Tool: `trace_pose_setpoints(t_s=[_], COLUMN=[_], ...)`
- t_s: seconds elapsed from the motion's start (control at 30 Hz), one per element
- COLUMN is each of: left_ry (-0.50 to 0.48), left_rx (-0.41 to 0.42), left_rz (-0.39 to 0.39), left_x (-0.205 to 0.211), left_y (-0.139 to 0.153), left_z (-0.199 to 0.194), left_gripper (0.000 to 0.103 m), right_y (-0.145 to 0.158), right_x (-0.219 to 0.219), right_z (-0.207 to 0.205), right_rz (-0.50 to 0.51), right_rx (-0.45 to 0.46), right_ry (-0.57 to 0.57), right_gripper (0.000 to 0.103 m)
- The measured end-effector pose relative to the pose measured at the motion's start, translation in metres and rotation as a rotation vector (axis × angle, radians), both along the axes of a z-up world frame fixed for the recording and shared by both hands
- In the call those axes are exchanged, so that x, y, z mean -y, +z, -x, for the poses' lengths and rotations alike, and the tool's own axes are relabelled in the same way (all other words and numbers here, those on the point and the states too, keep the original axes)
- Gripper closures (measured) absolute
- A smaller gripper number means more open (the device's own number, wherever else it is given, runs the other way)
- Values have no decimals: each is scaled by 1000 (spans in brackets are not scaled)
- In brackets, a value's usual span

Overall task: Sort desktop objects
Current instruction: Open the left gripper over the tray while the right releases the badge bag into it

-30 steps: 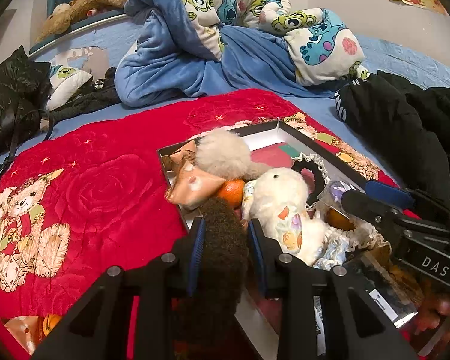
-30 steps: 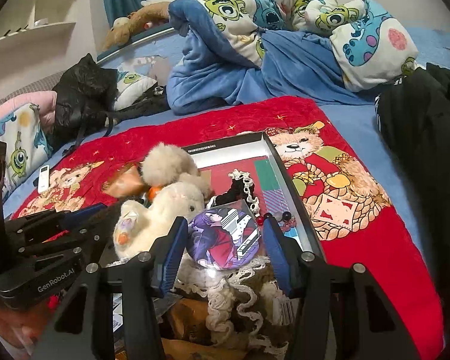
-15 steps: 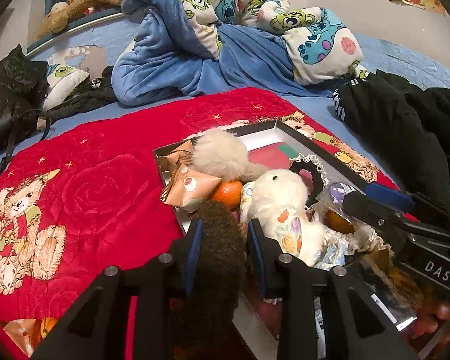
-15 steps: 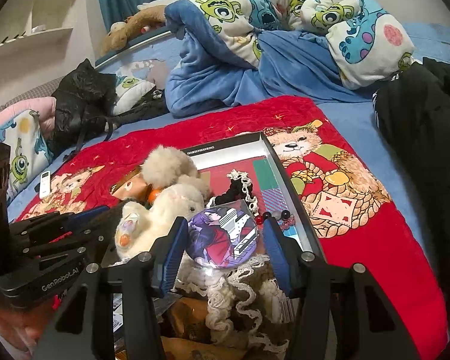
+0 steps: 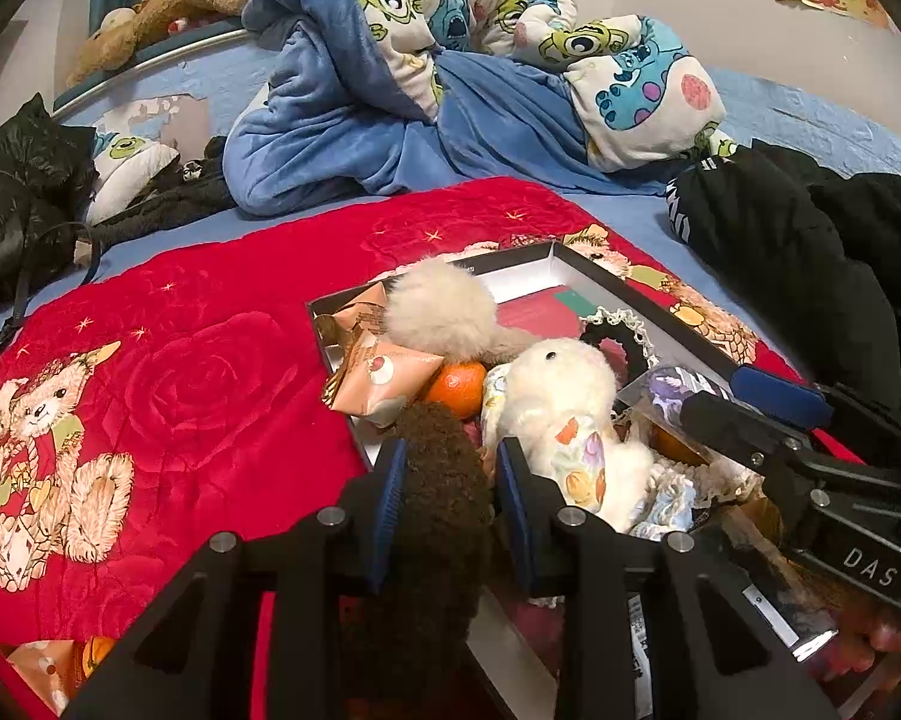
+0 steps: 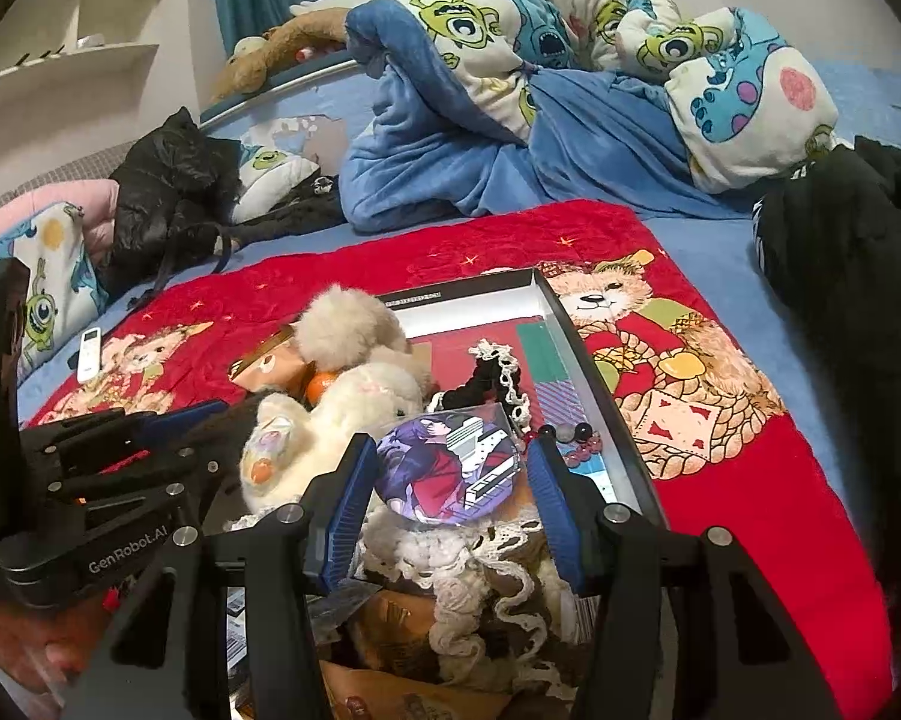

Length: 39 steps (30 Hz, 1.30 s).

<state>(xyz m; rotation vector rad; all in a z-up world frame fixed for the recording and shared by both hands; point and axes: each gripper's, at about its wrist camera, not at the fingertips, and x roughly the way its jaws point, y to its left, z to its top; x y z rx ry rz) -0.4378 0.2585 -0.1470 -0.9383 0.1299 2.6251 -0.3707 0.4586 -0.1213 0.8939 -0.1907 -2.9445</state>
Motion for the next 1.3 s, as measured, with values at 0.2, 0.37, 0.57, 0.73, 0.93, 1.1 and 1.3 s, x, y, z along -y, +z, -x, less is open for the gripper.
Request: trace_pose_setpoints(t_s=[0.2, 0.37, 0.57, 0.73, 0.93, 1.1, 1.3], left_ry=[44, 62, 81, 78, 81, 98, 142], left_rx=[-11, -44, -68, -68, -81, -101, -127], left_rz=[3, -6, -42, -102, -38, -48, -58], left_x=[4, 9, 14, 26, 30, 44, 66], left_y=[0, 4, 11, 16, 12, 14, 20], left_z=[1, -2, -9, -8, -9, -14, -26], left_gripper=[52, 27, 0, 0, 0, 0, 0], right_y=[0, 1, 7, 10, 7, 9, 8], right_x=[-5, -3, -2, -10, -11, -6, -7], right_z=[-2, -3, -10, -14, -11, -15, -16], right_rz=[37, 27, 42, 107, 91, 25, 2], right_rx=[-8, -17, -58, -76, -54, -69, -78], right_ry=[-3, -2, -6, -18, -46, -75, -82], right_gripper=[47, 38, 5, 0, 0, 0, 0])
